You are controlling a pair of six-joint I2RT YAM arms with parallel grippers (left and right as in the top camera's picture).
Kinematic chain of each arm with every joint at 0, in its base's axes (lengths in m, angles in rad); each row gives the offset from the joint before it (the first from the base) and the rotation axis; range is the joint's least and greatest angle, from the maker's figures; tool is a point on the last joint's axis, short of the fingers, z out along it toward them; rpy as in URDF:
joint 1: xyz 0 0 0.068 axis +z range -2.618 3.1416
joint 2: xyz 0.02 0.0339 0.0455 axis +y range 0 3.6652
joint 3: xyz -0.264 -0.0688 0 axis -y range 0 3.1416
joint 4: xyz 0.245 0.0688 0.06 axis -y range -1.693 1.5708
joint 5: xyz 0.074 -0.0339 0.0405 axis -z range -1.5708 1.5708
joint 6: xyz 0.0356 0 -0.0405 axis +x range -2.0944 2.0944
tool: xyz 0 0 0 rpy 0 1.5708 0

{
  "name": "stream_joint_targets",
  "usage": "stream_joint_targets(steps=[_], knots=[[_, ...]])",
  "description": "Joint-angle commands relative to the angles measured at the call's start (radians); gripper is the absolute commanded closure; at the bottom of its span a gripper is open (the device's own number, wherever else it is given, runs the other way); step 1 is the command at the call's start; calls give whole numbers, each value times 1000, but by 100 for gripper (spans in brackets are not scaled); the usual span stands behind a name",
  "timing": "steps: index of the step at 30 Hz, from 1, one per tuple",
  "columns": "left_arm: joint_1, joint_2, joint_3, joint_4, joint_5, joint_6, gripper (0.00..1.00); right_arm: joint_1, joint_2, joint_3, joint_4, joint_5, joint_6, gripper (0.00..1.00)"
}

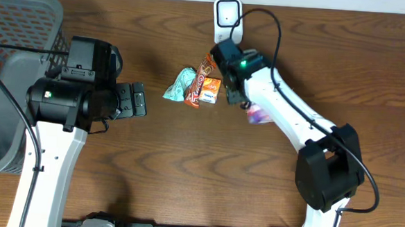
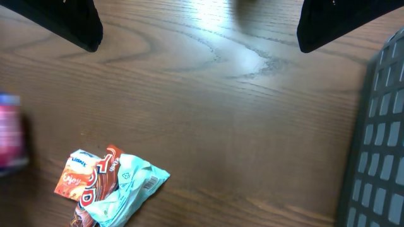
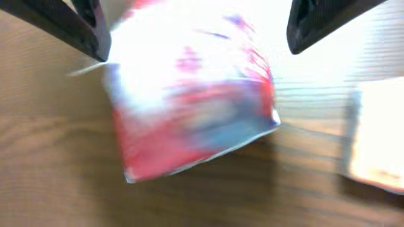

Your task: Scan the item barcode

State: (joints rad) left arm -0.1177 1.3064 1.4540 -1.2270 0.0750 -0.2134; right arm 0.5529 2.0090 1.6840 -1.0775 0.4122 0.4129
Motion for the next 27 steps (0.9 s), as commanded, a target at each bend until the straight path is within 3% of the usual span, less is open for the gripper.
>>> stream_joint_targets(steps=[1,9,14,20,24,27], knots=[[5,3,5,-3,-8,-6,2,-27,-1,91,-46,-89,-30,9],[5,3,5,-3,-8,-5,2,-134,0,101,-141,-124,-140,2],[5,3,5,-3,-8,-6,2,-264,6,89,-175,-432,-341,1],[5,3,5,-3,-8,-6,2,-393,6,-3,-162,-602,-368,4],[5,3,5,-3,-8,-6,2,-448,6,-127,-83,-809,-525,4],[5,3,5,-3,-8,-6,2,-470,6,-208,2,-844,-533,9]])
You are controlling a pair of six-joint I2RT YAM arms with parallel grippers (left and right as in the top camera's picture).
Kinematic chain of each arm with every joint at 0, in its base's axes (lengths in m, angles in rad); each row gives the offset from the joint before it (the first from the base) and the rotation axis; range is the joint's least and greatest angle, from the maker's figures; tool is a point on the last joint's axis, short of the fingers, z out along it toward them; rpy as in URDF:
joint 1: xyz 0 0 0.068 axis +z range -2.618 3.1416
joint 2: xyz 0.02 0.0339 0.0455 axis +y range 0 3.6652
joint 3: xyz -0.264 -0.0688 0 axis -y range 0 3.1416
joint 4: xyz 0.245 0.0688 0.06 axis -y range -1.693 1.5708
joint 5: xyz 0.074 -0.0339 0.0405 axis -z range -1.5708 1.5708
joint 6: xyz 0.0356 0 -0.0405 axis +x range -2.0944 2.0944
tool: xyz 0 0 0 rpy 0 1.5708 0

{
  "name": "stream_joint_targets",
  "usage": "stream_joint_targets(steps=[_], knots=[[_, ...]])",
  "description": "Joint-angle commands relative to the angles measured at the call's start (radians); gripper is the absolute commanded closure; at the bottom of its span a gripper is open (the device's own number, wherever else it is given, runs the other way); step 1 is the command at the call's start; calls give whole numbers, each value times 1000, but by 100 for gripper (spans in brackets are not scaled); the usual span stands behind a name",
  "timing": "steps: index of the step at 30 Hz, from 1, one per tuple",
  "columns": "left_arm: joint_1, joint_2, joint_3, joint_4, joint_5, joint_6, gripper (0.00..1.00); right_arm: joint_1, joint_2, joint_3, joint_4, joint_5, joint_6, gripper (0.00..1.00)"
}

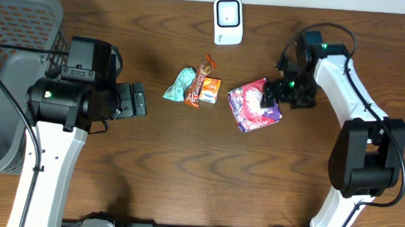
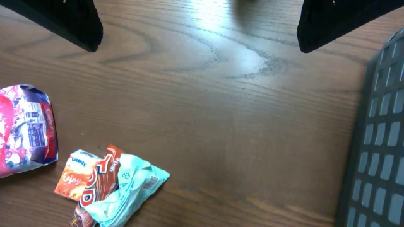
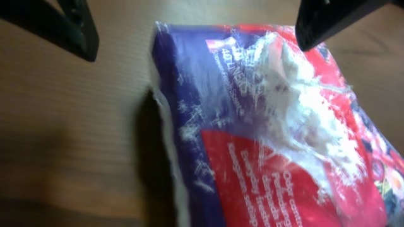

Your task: Scan the item barcode

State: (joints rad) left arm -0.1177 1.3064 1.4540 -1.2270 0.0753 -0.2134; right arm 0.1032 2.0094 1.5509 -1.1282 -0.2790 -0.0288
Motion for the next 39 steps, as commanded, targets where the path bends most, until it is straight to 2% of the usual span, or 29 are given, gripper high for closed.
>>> stream_joint_targets(steps=[1,5,6,7,8,10,12,20,25,32,36,39], knots=[[5,3,5,-3,-9,-6,2,-25,5,-102,85,-154,-91,13],[5,3,5,-3,-9,-6,2,-28,5,-195,196,-154,-75,28],[5,3,5,-3,-9,-6,2,-26,5,-216,220,-154,-64,35],[5,3,5,-3,-9,-5,2,-24,5,-232,236,-154,-53,45],[5,3,5,-3,-9,-6,2,-22,5,-241,246,-158,-48,62],[5,3,5,-3,-9,-6,2,-19,5,-246,251,-158,-19,84],[5,3,5,-3,-9,-6,2,-16,5,-242,256,-158,22,97],[5,3,5,-3,-9,-6,2,-16,-6,-102,235,-237,173,99],[5,3,5,-3,-9,-6,2,-13,-7,21,285,-255,303,99],[5,3,5,-3,-9,-6,2,31,-4,47,603,-251,588,99],[5,3,5,-3,-9,-6,2,104,7,47,867,-238,635,99],[5,3,5,-3,-9,-6,2,164,25,47,992,-94,702,99]])
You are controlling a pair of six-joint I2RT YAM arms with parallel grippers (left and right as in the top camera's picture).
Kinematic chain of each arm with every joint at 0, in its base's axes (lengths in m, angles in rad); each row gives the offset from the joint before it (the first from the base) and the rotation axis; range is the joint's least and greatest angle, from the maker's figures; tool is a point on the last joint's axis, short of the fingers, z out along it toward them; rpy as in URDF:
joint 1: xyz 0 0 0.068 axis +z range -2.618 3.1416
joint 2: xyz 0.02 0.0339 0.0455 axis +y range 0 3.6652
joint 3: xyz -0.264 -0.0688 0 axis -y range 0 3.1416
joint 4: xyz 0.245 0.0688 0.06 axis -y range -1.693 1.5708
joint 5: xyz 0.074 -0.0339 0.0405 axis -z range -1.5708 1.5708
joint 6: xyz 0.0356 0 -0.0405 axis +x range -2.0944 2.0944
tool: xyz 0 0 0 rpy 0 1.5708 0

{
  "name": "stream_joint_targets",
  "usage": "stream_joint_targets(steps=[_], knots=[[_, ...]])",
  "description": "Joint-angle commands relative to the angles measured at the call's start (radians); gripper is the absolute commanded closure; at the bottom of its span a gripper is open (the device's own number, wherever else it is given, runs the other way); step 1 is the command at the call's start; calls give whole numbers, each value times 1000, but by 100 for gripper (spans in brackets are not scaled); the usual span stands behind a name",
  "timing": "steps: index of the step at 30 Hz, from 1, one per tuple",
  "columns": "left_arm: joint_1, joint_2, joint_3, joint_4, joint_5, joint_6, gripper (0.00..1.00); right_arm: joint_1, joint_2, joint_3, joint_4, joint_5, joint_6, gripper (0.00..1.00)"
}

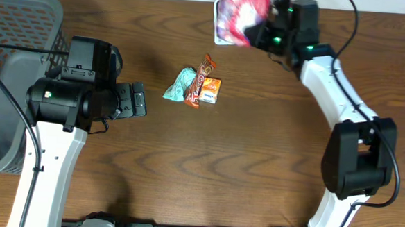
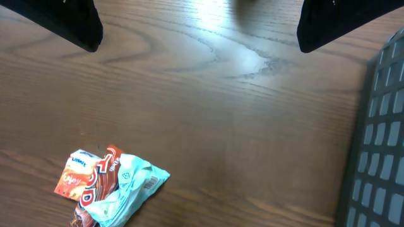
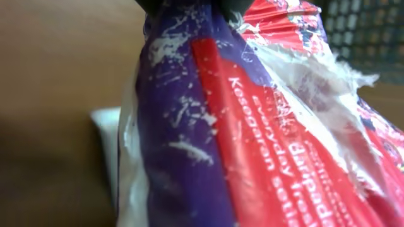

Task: Scan the item barcode
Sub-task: 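Carry the purple pack to the far right and lower it onto the table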

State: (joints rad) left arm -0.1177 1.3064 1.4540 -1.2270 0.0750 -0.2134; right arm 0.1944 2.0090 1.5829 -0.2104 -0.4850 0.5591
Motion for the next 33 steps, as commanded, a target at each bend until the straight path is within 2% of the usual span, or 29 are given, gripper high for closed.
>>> stream_joint_targets(steps=[1,8,14,17,20,25,30,32,33], knots=[[5,3,5,-3,-8,-6,2,89,35,15,102,161,138,99],[5,3,5,-3,-8,-6,2,130,127,15,282,274,167,99],[5,3,5,-3,-8,-5,2,85,130,26,237,300,112,99],[5,3,5,-3,-8,-6,2,24,99,57,129,291,95,99],[5,3,5,-3,-8,-5,2,-65,39,96,-44,300,13,99],[5,3,5,-3,-8,-6,2,-242,-48,124,-372,457,-1,99],[5,3,5,-3,-8,-6,2,-414,-50,123,-554,447,-80,99],[5,3,5,-3,-8,-6,2,-482,-42,122,-611,450,-121,94],[5,3,5,-3,-8,-6,2,-507,-37,122,-630,449,-141,84]])
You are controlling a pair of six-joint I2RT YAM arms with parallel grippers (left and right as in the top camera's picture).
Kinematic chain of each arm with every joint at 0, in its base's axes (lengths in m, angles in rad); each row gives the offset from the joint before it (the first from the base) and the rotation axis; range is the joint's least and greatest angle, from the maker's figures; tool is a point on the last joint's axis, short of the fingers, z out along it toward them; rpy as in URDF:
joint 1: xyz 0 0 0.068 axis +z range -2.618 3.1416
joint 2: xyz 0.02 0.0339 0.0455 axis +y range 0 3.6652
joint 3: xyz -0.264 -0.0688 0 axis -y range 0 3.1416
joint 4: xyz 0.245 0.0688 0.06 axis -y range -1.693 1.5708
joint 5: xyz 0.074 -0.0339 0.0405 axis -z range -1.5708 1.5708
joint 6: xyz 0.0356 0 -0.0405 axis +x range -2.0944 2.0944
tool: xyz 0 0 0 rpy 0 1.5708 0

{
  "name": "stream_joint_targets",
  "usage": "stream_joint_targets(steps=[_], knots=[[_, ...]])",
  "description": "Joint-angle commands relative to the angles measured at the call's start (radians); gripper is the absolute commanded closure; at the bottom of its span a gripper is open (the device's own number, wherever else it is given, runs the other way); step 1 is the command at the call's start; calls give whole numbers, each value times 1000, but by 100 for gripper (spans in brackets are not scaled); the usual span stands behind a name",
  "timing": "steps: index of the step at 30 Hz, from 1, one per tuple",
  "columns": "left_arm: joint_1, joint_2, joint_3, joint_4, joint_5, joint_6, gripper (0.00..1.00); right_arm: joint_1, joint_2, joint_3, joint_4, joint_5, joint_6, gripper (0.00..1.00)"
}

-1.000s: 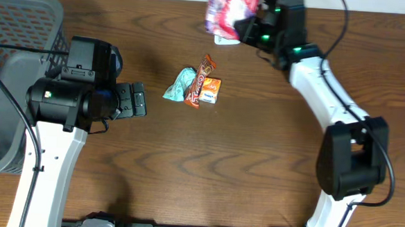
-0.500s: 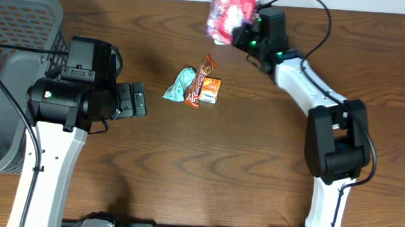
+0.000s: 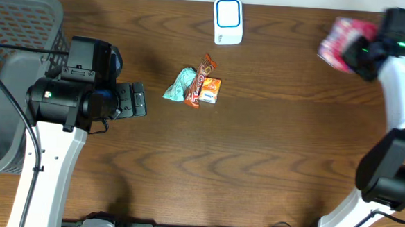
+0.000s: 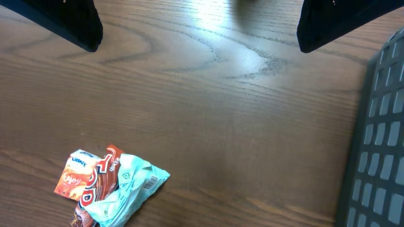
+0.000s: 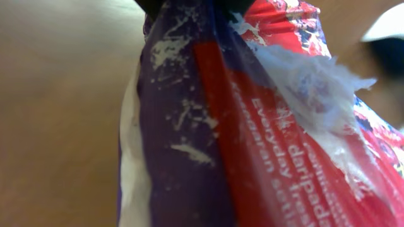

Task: Scan the item barcode
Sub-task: 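Carry the purple pack to the far right and lower it onto the table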

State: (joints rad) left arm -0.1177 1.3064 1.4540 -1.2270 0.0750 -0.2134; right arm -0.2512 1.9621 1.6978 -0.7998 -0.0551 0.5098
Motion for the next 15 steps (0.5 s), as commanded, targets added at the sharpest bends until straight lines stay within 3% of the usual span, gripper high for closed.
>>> stream_joint_targets(steps=[1,3,4,9,15], knots=[[5,3,5,-3,-8,-6,2,-87,16,8,-62,19,-111,67],[5,3,5,-3,-8,-6,2,-122,21,7,-102,20,-127,15],[5,3,5,-3,-8,-6,2,-134,23,5,-114,20,-133,1],[5,3,5,-3,-8,-6,2,-167,23,5,-166,14,-176,1],[5,3,5,-3,-8,-6,2,-149,18,6,-185,-235,-282,1]])
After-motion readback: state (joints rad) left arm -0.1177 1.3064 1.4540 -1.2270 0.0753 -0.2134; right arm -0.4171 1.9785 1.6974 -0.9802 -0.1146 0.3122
